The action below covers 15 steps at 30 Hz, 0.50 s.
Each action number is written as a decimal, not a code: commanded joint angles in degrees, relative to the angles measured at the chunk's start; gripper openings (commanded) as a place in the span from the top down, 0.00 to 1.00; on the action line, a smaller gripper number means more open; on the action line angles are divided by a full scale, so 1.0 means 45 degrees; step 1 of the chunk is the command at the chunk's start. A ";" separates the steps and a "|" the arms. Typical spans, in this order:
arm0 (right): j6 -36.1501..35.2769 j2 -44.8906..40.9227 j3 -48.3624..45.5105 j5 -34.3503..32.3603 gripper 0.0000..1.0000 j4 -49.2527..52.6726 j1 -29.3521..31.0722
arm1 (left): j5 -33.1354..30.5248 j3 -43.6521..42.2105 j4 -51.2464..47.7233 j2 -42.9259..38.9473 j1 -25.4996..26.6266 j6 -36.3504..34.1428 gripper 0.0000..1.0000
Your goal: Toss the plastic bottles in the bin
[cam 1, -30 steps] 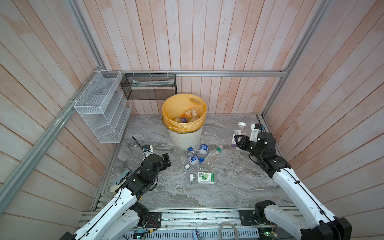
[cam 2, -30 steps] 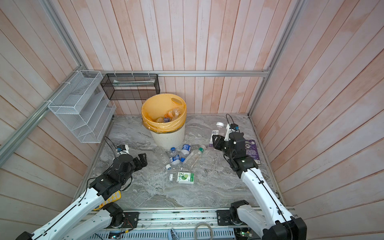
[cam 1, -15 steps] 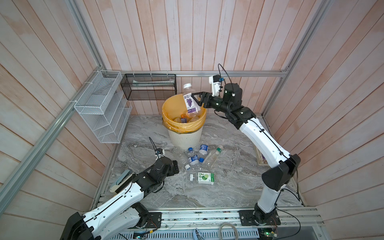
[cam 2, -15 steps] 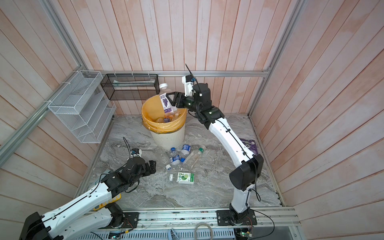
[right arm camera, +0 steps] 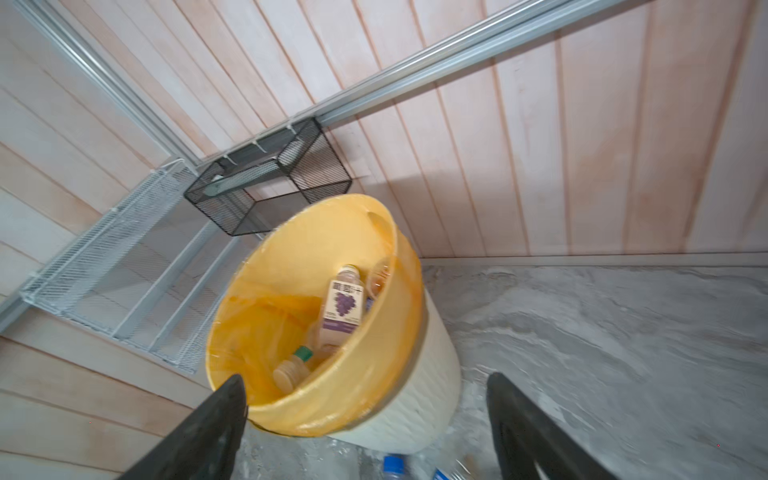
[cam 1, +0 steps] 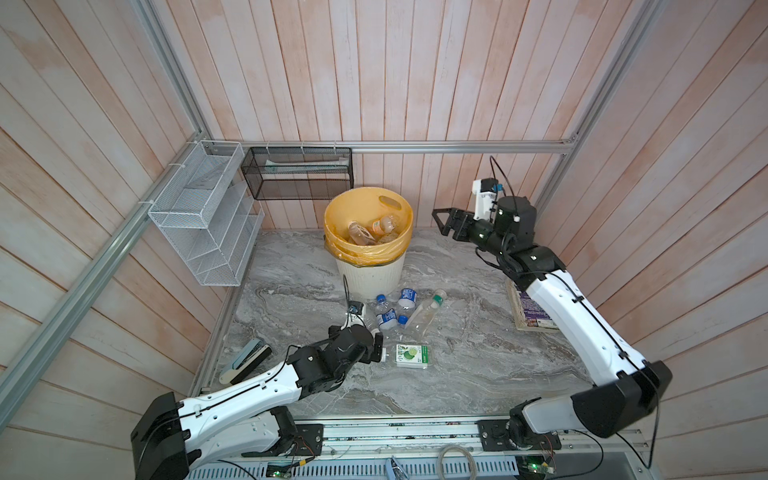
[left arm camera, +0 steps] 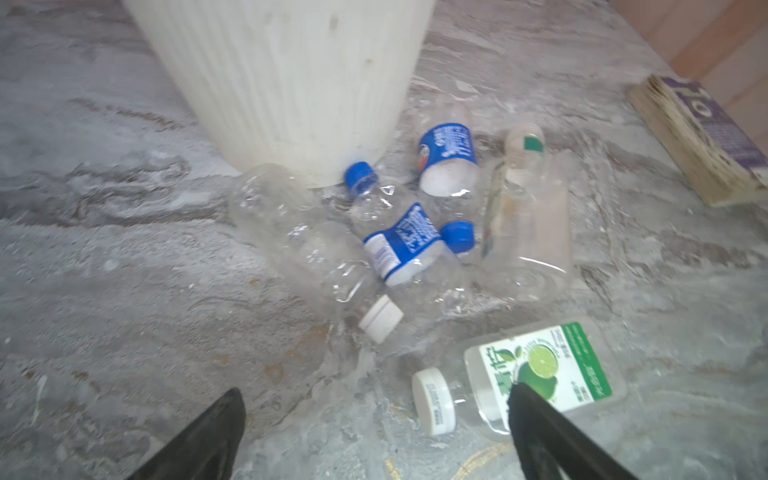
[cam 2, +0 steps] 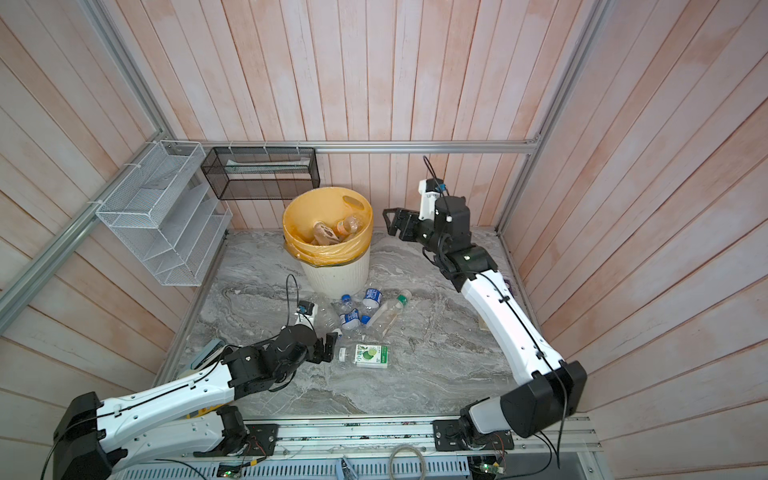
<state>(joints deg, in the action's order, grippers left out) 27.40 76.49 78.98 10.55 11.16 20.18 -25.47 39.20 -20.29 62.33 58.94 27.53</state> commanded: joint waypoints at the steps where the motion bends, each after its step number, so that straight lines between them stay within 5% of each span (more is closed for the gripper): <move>1: 0.0073 -0.0942 -0.2667 -0.0487 0.06 -0.0535 -0.0899 | 0.0622 0.0821 0.0608 0.1134 0.0610 -0.2606 0.00; 7: -0.0144 -0.2839 -0.6285 -0.0318 0.03 -0.0604 -0.2378 | 0.1884 0.2617 0.0258 0.3989 0.1374 -0.5828 0.00; 15: -0.0033 -0.4147 -0.8430 0.0210 0.01 -0.0949 -0.3573 | 0.4393 0.3890 0.0298 0.6145 0.1358 -0.8680 0.00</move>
<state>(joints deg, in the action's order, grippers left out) 27.40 59.22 42.15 9.96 9.50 4.99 -11.29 54.57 -19.07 88.23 65.17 -4.01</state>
